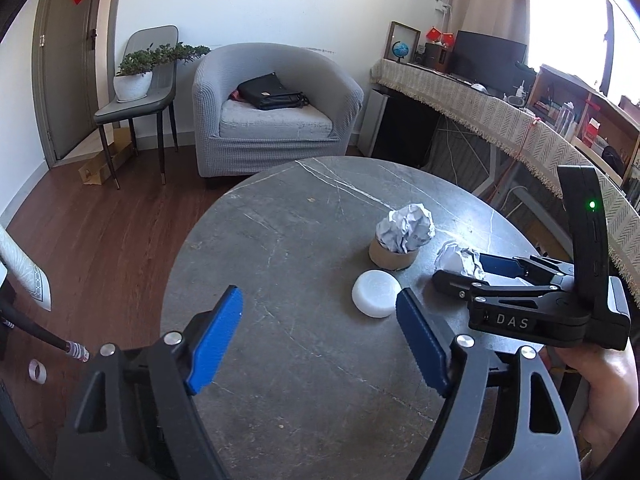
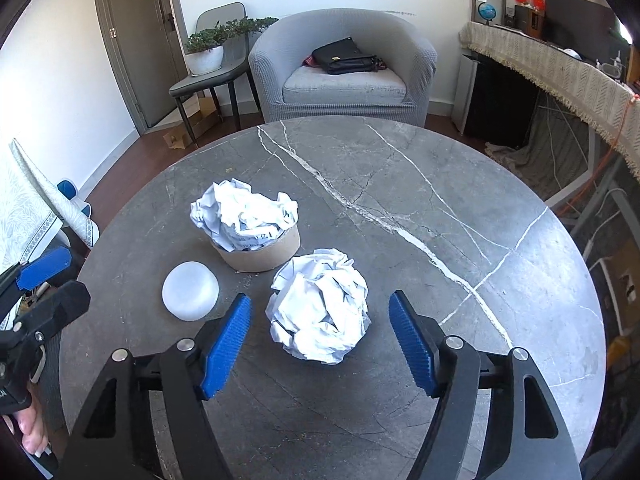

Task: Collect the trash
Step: 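Close the right tool on the crumpled white paper ball, then grasp the white round disc with the left tool while the right holds the paper ball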

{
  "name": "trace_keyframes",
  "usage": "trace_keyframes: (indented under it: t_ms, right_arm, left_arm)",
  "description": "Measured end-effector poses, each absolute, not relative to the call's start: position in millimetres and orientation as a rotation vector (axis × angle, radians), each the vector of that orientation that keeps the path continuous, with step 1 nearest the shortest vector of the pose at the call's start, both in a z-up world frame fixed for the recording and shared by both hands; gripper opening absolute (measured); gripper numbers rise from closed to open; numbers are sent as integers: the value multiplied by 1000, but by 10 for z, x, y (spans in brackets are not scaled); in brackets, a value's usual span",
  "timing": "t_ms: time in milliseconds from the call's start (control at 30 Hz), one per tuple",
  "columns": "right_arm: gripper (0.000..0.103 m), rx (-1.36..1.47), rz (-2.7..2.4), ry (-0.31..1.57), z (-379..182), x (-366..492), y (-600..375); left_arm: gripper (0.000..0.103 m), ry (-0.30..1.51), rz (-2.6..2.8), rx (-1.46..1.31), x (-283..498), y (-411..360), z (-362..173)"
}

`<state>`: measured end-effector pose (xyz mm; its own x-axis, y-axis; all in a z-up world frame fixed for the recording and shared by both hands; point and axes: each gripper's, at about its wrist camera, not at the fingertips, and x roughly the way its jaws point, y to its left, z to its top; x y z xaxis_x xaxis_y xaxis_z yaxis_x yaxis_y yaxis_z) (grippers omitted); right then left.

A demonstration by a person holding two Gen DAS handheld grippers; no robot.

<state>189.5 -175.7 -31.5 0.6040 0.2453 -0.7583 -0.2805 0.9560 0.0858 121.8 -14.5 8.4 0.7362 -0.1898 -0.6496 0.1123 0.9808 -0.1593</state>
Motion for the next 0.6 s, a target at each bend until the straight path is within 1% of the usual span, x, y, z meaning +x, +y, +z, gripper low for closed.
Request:
trace_keyframes:
  t_ms: [100,167,267,333,500,600]
  right_arm:
    - [64,-49,303,867,-335,1928,-1743]
    - [56,-49,304,869,-347,1950,-1749]
    - [50,-25,311,873,-352,1961,-1825]
    - [49,-10,318,870,-344,1954,-1894]
    - [49,53,323,860,-289,1913,-2124]
    - [49,82,333,848,-241,1872,-2222]
  left_arm:
    - [75,743,-184,-101,1253,-240,30]
    - [70,755,-197,-87,1264,-316,-10]
    - [66,770,-205,-63,1292,-413,-56]
    - [64,780,-213,-59,1315,-484,-84]
    - [56,814,-228,-48,1389,-632,-130]
    - [54,842,-225,-47,1442,-720,-166]
